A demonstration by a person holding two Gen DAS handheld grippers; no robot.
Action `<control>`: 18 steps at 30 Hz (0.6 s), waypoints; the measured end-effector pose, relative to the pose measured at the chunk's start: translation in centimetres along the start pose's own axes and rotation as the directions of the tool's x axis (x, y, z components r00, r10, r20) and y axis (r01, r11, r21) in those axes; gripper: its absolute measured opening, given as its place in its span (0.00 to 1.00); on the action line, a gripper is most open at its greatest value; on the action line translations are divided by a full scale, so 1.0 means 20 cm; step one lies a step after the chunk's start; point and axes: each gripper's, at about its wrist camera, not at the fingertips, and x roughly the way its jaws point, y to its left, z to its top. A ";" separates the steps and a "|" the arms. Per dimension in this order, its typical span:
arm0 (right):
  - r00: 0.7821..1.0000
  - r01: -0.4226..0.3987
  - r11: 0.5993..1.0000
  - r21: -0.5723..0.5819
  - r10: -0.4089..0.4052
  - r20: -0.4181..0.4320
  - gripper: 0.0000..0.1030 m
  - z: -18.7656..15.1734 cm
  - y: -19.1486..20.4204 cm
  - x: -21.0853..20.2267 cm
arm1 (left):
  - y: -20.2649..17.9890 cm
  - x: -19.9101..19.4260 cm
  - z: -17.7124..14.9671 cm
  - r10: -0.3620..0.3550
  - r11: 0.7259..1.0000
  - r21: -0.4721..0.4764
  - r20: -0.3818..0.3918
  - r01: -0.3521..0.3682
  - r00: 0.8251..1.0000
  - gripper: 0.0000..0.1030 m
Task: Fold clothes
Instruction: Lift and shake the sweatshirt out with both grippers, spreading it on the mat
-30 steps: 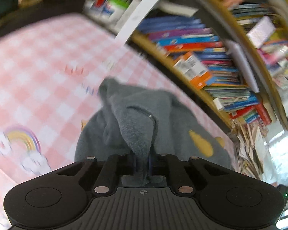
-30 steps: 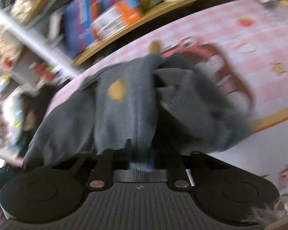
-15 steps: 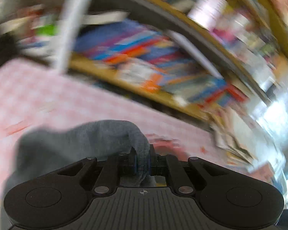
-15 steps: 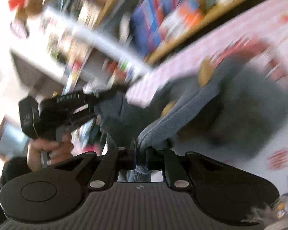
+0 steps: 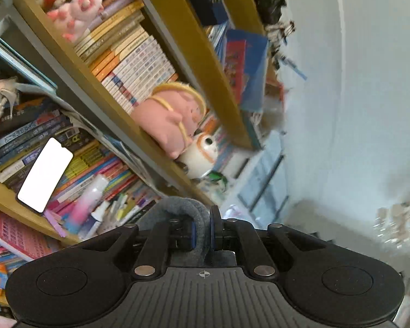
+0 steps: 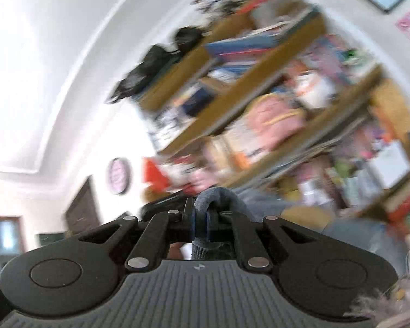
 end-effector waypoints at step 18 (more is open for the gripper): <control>0.390 0.713 0.610 0.345 0.064 -0.919 0.07 -1.94 -0.17 0.57 | 1.25 -0.47 -0.62 0.571 0.791 0.155 -0.534 -0.592 0.624 0.08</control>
